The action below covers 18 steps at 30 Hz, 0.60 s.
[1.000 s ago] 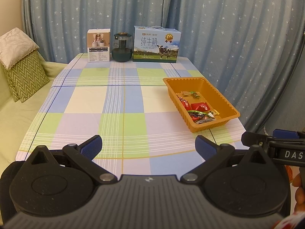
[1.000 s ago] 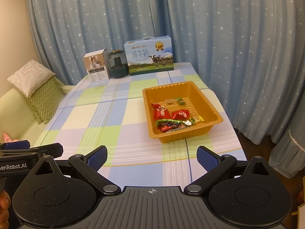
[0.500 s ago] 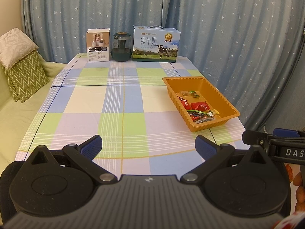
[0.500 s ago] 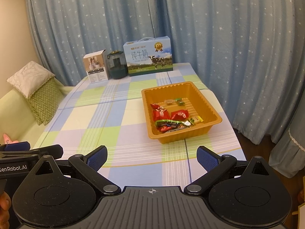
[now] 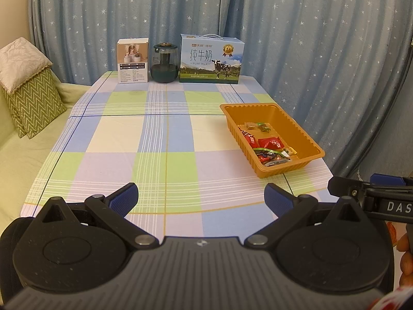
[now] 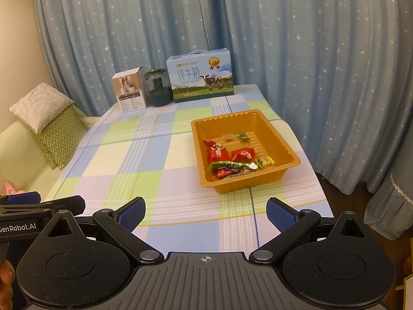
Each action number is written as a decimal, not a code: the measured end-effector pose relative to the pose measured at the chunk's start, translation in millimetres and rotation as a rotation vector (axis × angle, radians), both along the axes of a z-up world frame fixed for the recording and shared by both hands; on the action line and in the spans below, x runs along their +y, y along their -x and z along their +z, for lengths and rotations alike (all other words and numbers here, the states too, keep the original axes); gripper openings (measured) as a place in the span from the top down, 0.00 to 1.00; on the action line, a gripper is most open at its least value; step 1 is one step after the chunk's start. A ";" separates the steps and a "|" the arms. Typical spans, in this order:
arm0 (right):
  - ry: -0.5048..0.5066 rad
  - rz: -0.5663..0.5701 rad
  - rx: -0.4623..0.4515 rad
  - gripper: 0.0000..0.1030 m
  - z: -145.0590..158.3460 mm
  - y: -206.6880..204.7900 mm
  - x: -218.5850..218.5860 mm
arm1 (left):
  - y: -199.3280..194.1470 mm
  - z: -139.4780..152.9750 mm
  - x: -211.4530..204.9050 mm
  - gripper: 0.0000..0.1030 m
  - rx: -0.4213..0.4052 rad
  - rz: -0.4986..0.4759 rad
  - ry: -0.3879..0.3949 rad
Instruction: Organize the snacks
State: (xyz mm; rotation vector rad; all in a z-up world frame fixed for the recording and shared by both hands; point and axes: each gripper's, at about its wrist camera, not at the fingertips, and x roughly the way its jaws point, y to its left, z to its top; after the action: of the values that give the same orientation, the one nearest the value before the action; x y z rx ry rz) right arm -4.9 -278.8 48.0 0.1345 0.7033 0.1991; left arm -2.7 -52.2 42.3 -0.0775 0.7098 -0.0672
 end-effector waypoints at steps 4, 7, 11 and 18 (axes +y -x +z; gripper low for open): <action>0.000 -0.001 -0.001 0.04 0.3 0.4 -0.1 | 0.0 0.0 -0.1 0.00 0.000 0.000 0.000; 0.001 -0.001 -0.001 0.04 0.3 0.3 -0.3 | 0.1 -0.1 -0.1 0.00 0.000 -0.001 0.002; 0.000 0.000 -0.001 0.04 0.1 0.1 -0.6 | 0.2 -0.3 -0.4 0.00 0.000 0.000 0.002; 0.000 0.000 0.000 0.04 -1.3 -0.2 -1.2 | 0.2 -0.2 -0.2 0.00 0.000 -0.001 0.002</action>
State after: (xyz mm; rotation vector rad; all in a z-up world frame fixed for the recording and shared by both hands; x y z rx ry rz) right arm -4.7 -280.0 46.8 0.1343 0.7028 0.1991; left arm -2.9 -52.4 42.1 -0.0789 0.7101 -0.0688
